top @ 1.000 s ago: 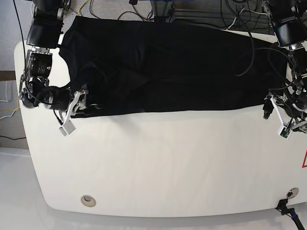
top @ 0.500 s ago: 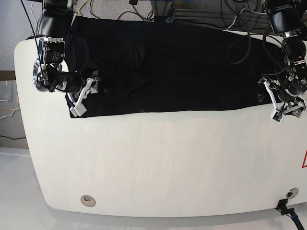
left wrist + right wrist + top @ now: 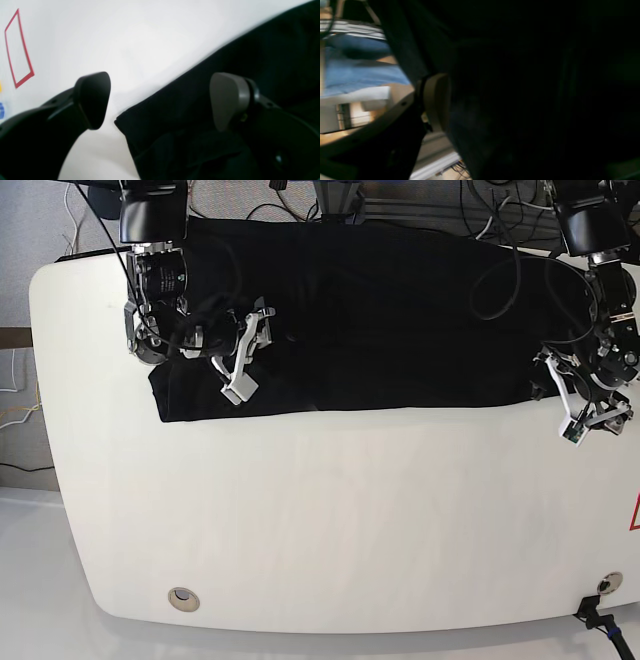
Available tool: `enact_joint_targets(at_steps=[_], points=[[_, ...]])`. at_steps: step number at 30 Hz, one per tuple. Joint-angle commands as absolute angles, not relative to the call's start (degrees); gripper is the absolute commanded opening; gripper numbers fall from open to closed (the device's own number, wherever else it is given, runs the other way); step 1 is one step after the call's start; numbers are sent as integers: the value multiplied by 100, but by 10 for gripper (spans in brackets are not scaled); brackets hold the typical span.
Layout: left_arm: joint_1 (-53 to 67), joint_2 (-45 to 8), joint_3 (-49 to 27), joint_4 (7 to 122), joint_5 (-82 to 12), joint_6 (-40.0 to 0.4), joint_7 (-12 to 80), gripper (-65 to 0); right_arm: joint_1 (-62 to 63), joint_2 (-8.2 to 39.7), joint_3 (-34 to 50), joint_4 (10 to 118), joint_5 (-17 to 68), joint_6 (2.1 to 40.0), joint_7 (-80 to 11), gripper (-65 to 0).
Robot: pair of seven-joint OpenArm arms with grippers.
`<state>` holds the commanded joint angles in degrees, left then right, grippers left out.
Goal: Fold the T-shirt properly
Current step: 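Grasp the folded shirt edges with both grippers and pull them straight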
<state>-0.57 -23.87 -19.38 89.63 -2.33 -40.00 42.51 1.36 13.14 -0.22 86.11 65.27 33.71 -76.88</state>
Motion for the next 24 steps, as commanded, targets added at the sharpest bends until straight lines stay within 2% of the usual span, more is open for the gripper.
enact_joint_targets(at_steps=[3, 7, 14, 18, 21, 24], points=[[-66, -2387, -1938, 8963, -233, -4000, 4251, -56, 136, 1657, -514, 8602, 7213, 3371, -7758, -282], [-66, -2387, -1938, 8963, -233, -4000, 4251, -56, 127, 2070, -1086, 8585, 7705, 3371, -7996, -280], [-40, -2334, -1886, 8963, -233, -4000, 4251, -56, 119, 2738, -1112, 8585, 7758, 3371, -7969, -280], [242, -2308, -1692, 8998, -242, -4000, 4259, -56, 171, 2853, -479, 8585, 7626, 3327, -7741, -282], [532, -2097, -1640, 9262, -242, -4000, 4259, -56, 180, 2747, 31, 8585, 7222, 3327, -7732, -282], [796, -2044, -1640, 9473, -242, -4000, 4268, -56, 127, 2633, 163, 8585, 7055, 3327, -7732, -282]])
